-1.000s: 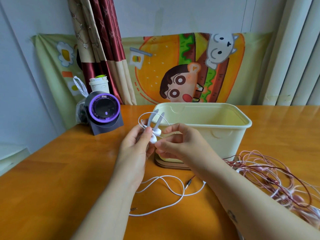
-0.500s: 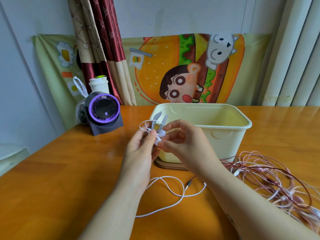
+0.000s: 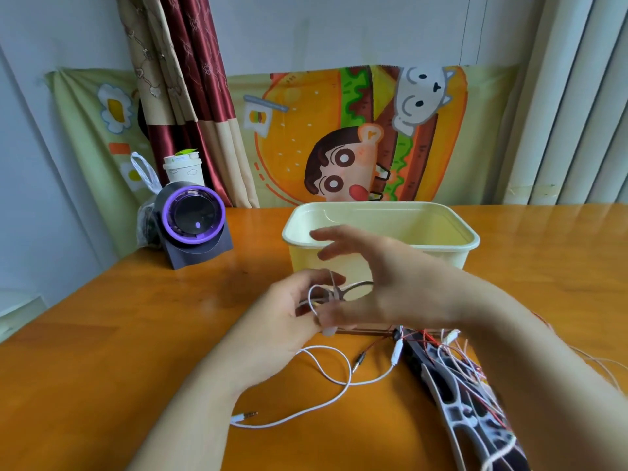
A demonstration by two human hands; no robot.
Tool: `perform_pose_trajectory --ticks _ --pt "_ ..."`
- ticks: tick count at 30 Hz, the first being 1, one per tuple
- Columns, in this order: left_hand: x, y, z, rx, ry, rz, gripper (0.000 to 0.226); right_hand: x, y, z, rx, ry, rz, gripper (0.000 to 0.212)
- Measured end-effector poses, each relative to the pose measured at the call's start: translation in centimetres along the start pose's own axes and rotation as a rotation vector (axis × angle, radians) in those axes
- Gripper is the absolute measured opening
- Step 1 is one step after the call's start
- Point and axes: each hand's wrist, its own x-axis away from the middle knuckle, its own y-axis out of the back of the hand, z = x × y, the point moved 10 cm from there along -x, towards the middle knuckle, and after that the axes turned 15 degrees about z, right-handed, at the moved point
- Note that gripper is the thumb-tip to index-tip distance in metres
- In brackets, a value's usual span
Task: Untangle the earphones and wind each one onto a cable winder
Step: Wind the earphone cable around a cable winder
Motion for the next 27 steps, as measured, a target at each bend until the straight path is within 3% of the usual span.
perform_pose_trajectory --ticks 8,12,18,21,27 --pt "-0.1 -0.1 1.4 -0.027 0.055 0.072 0.017 0.1 -1.7 1.9 0.163 0.005 0.111 0.092" --pt "0.0 -0.3 1.8 -0.094 0.083 0.118 0.020 -0.5 -2.3 1.3 0.229 -0.019 0.116 0.075" --pt "0.6 -1.1 1.3 -0.012 0.089 0.234 0.038 -0.2 -1.5 -0.9 0.108 -0.071 0.172 0.036" --pt "0.7 -1.3 1.1 0.064 0.053 0.276 0.047 -0.3 -1.7 -1.3 -0.044 -0.010 0.232 0.031" --pt "0.8 -1.3 0.7 0.170 0.004 0.306 0.035 -0.1 -1.3 -1.7 -0.468 0.093 0.260 0.026"
